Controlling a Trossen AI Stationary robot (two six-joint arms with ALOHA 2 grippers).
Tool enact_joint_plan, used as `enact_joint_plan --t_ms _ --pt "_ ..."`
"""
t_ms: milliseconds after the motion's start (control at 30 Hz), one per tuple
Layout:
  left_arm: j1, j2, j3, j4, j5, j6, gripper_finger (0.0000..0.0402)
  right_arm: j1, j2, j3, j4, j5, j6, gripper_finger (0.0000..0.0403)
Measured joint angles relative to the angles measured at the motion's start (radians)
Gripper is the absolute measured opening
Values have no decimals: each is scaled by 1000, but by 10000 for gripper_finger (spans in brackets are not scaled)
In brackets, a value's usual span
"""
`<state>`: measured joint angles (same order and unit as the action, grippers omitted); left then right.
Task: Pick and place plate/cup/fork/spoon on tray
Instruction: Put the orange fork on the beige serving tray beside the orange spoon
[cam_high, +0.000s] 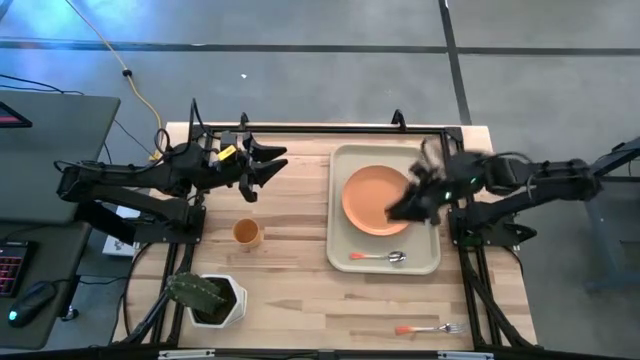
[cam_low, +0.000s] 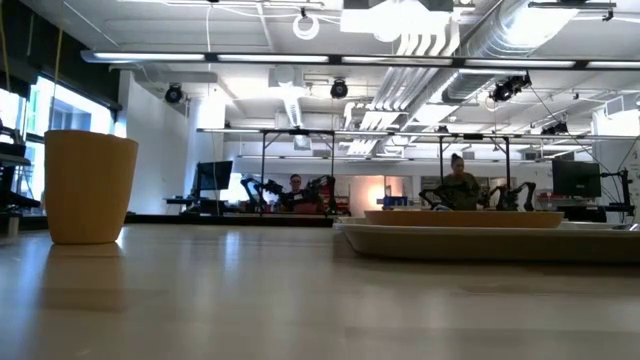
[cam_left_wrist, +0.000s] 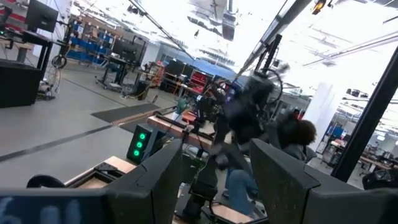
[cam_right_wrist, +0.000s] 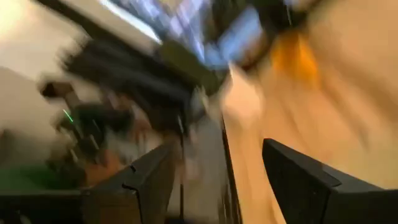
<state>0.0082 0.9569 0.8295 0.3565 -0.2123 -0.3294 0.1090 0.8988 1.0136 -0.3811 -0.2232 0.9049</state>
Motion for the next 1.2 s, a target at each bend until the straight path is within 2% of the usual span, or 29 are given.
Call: enact_joint_plan --t_ms 100,233,433,567,667,833,1200 --pt "0 0 0 0 -8 0 179 135 61 16 -163 -5 92 232" --pt "0 0 0 0 -8 0 179 356 155 17 -263 1 230 232" --pt "0 0 0 0 -11 0 179 677 334 17 -280 119 430 232" --pt "0 0 0 0 -11 0 179 808 475 17 -281 156 548 232" --pt "1 0 0 0 -14 0 179 848 583 17 -281 122 611 232" --pt "17 0 0 0 -19 0 179 846 720 17 -281 5 637 232" --pt "40 0 0 0 -19 -35 179 848 865 17 -289 -40 571 232"
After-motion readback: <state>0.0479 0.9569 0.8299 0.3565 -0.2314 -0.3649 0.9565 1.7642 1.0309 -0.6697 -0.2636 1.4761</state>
